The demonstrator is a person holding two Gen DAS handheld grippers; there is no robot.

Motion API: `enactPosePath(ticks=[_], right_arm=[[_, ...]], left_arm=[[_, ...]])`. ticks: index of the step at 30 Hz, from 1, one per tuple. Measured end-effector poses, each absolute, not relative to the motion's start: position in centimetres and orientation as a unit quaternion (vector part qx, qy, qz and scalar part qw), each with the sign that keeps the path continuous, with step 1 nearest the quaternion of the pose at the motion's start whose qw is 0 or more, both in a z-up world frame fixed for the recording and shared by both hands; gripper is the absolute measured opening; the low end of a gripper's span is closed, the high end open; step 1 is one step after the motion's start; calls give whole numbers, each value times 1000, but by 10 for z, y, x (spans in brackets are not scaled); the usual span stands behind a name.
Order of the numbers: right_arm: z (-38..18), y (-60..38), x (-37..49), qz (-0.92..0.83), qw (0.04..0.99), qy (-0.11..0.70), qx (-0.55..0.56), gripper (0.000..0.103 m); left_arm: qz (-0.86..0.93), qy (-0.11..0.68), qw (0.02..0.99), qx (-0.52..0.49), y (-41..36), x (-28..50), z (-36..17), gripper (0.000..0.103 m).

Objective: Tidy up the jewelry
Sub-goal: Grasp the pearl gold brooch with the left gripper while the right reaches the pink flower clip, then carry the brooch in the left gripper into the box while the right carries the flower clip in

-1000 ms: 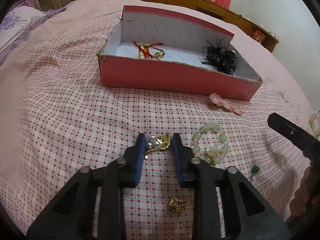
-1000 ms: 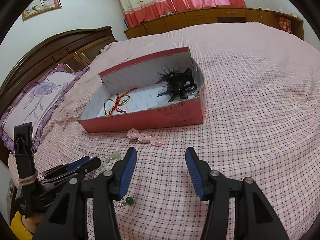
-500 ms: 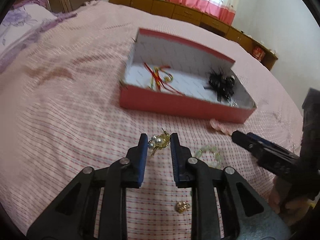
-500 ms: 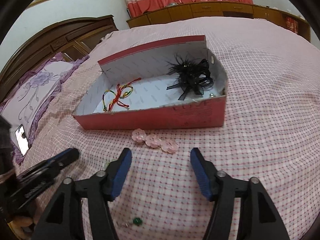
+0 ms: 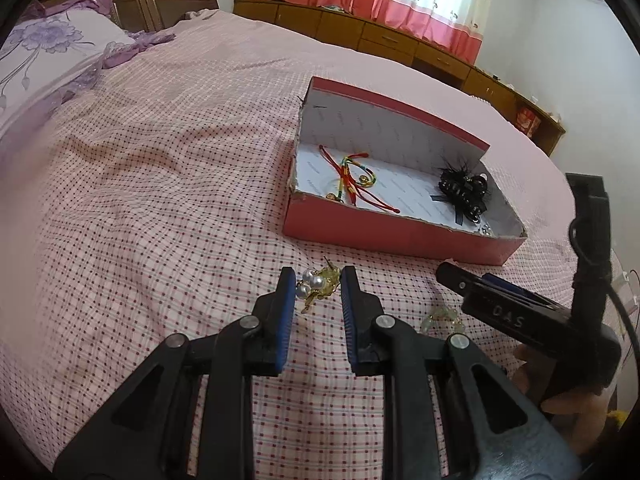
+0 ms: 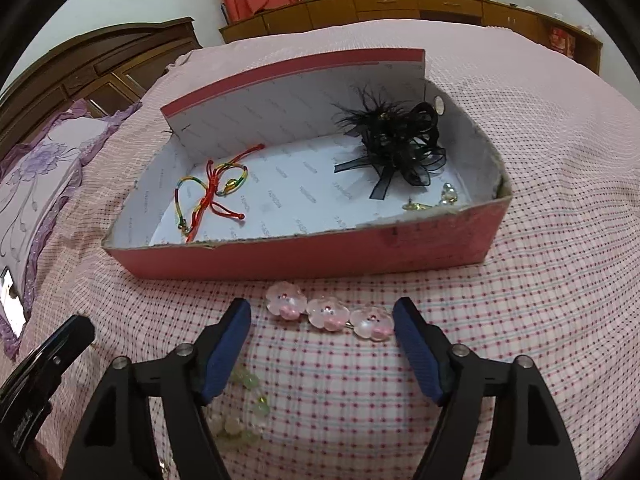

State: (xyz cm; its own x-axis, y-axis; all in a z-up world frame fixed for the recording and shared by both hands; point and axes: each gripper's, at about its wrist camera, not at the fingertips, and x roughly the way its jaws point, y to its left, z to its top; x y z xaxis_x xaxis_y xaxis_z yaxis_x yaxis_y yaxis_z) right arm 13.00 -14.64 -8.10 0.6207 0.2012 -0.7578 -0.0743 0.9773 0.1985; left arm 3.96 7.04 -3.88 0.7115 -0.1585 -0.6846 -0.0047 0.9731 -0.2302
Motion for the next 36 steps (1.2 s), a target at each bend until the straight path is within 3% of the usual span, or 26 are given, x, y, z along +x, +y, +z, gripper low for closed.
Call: enactPosePath(ticks=[7,10,36], right_arm=[[-91,-141,136,64,899,427,68,78],[-92,-141,135,53,902,422,67,69],[-47,-178,62,110,924,359,74,68]], left_arm=[[-43,374,919,-116,72,38,-39,14],[-42,373,920,-116,72,37,-39,14],[-46,349,931,-99,52,15,-10,14]])
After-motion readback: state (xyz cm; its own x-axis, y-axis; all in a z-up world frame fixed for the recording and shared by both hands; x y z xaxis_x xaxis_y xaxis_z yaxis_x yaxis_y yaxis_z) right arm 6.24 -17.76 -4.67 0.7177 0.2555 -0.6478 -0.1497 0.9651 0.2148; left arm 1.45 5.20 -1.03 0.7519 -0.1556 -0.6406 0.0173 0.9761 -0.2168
